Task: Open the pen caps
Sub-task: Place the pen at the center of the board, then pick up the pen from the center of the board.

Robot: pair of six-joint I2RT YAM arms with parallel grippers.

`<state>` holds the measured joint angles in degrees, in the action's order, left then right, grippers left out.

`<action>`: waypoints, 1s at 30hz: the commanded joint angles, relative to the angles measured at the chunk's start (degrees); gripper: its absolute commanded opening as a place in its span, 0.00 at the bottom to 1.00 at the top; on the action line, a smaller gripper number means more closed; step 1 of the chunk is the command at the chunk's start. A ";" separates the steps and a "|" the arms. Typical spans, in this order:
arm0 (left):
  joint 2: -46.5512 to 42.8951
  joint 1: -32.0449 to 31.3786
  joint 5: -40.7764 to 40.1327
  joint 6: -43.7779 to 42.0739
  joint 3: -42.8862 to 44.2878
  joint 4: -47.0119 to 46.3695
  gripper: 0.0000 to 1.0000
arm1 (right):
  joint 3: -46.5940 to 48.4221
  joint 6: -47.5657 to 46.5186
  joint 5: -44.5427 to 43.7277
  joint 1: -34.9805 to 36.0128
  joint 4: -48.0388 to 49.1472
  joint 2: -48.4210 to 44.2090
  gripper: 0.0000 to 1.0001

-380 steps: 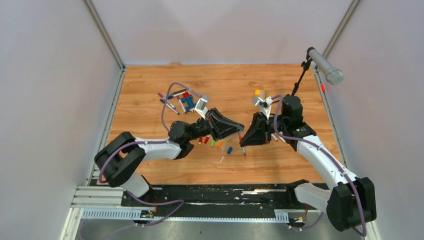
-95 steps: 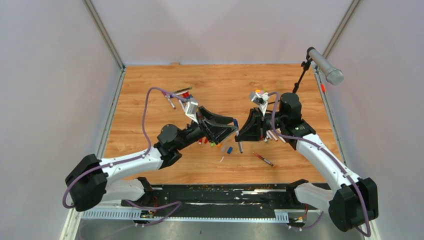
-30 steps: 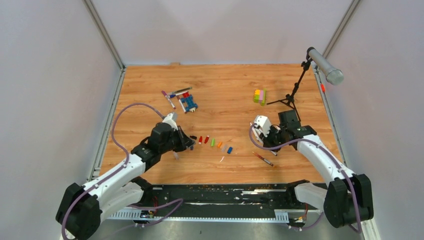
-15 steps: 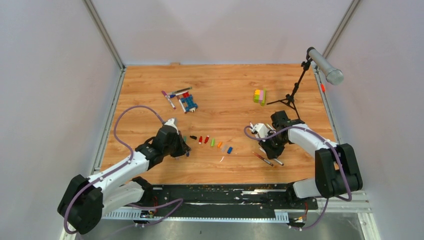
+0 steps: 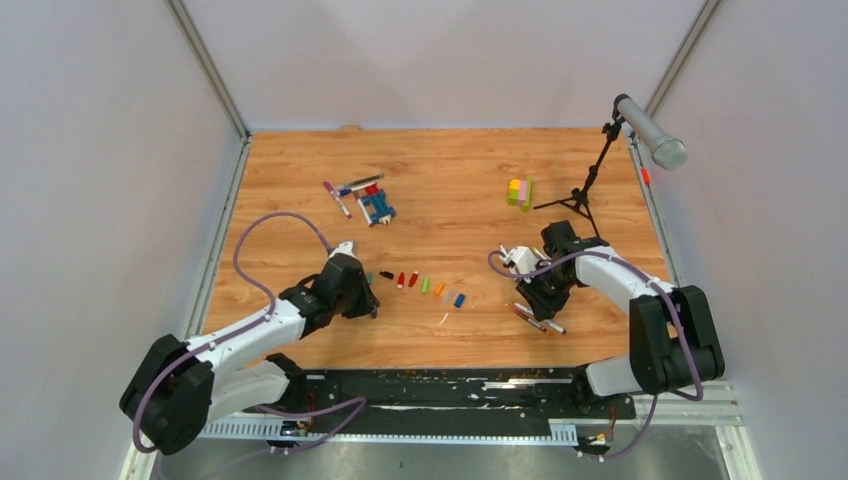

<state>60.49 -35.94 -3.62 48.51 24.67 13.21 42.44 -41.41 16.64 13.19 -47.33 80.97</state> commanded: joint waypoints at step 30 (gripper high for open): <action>-3.17 3.39 -17.85 -18.66 16.14 6.55 0.86 | 3.77 -1.27 5.84 -0.19 -2.77 -6.86 0.34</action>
<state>58.24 -34.70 -13.61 37.34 36.77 21.30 43.86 -41.45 20.08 13.19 -48.90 76.55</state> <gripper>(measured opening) 0.760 0.332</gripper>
